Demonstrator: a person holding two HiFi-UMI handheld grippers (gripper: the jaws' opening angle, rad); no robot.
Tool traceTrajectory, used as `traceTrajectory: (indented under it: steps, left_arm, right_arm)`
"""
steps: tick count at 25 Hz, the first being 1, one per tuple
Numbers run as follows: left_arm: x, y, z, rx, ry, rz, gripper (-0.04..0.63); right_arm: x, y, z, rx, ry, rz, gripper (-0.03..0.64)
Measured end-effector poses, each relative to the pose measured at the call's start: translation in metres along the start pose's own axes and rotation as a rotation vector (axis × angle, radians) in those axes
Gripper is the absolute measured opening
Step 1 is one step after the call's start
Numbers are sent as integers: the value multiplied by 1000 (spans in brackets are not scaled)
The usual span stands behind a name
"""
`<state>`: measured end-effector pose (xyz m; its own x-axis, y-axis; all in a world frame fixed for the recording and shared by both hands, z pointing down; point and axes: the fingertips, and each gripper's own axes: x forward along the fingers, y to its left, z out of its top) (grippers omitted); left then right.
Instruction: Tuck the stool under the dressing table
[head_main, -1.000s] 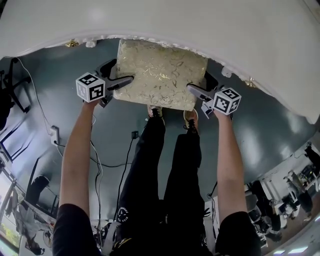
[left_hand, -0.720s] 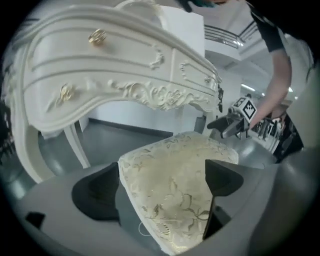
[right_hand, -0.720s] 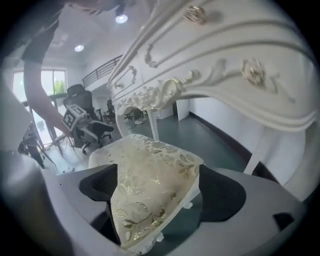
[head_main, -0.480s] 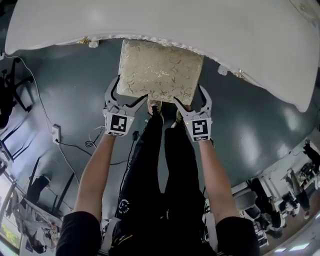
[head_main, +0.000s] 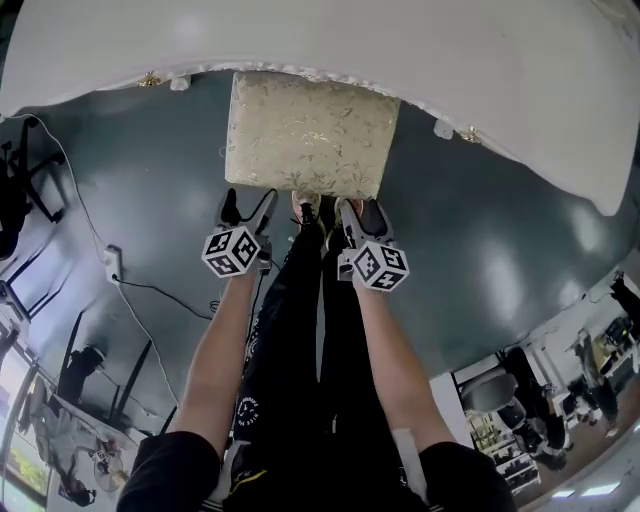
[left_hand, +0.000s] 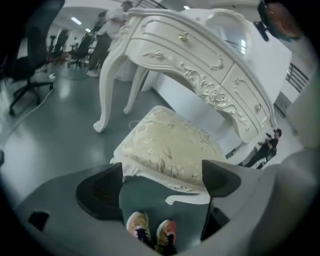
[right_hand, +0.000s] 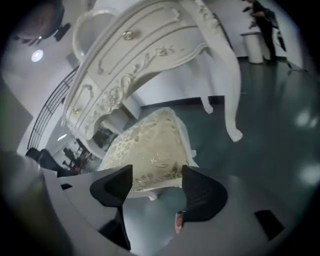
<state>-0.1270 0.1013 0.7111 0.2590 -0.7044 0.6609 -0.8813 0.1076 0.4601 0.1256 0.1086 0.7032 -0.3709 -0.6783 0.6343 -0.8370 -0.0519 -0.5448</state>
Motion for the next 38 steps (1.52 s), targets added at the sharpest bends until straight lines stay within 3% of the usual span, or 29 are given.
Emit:
traceTrajectory:
  steps: [3,4,7,11,15,25,29,32,36,38]
  left_arm:
    - [11,7,-13,-117,-13,22,526]
    - [15,6,-13,-135,-21,25,526]
    - [23,-5,-14,-93,-19,22,526]
    - [39,-24,-20,77,14,32,525]
    - [43,-21,-12,93,-8,61,518]
    - [70,-28,45,159,-110,20,514]
    - [68,-30,47,150,-105,24,514]
    - [66,-26,42,142,-79,16,514]
    - [56,-16,19,123,-7,19,514]
    - [54,-12,8,81,27,-8,512]
  right_arm:
    - [5,-10,-4,144,-62,-63,308]
    - [4,-10,-7,195,-70,-80,325]
    - [-1,-11,-31,321,-43,-114,331]
    - [23,-4,-38,250,10,-125,319]
    - [38,6,-32,220,8,-116,268]
    - [68,23,6,236,-73,8,313]
    - [66,25,10,273,-59,45,324]
    - [65,25,4,356,-39,101,324]
    - [54,15,-13,656,-62,210,347]
    - [53,11,-19,704,-64,212,345]
